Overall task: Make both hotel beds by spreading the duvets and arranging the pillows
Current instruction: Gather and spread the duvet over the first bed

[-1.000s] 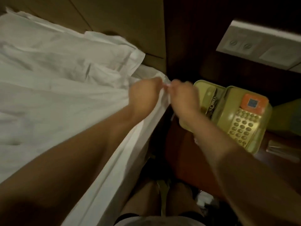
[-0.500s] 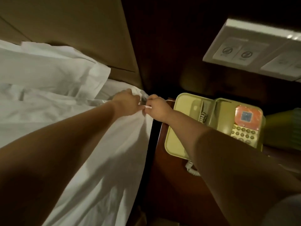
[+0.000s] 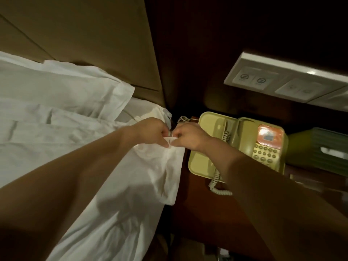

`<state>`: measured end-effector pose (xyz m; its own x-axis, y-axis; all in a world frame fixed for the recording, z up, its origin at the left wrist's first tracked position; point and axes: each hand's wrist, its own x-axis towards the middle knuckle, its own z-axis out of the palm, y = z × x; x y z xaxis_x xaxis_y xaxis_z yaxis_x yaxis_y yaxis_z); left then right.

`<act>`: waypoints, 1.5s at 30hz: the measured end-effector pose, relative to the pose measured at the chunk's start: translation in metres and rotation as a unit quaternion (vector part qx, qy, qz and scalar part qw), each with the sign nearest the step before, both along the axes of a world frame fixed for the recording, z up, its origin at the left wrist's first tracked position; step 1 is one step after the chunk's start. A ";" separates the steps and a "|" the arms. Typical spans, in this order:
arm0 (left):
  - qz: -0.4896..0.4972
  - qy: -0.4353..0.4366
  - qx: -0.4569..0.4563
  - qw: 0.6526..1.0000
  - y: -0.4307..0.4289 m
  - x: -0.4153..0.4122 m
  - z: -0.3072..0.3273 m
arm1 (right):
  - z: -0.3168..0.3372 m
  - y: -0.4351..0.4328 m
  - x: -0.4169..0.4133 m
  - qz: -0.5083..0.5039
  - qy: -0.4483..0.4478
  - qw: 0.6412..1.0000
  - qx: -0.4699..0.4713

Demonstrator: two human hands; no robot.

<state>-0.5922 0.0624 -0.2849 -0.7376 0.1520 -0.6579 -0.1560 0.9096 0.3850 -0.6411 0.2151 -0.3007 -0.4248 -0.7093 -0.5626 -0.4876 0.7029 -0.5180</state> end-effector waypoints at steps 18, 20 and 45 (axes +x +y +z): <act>0.069 0.174 -0.093 0.978 0.041 0.062 0.091 | 0.081 0.045 0.058 -0.256 -0.002 0.950 -0.182; 0.099 0.212 -0.071 0.970 0.046 0.071 0.103 | 0.096 0.049 0.061 -0.268 0.012 0.943 -0.197; 0.454 0.386 0.029 0.803 0.014 0.383 0.269 | 0.328 -0.056 0.307 -0.080 -0.239 0.941 -0.226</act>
<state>-0.2090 0.0766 -0.0161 -0.7463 -0.6645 0.0380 -0.4386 0.5339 0.7229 -0.3340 0.1587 0.0270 -0.3211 -0.8705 -0.3730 -0.0295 0.4028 -0.9148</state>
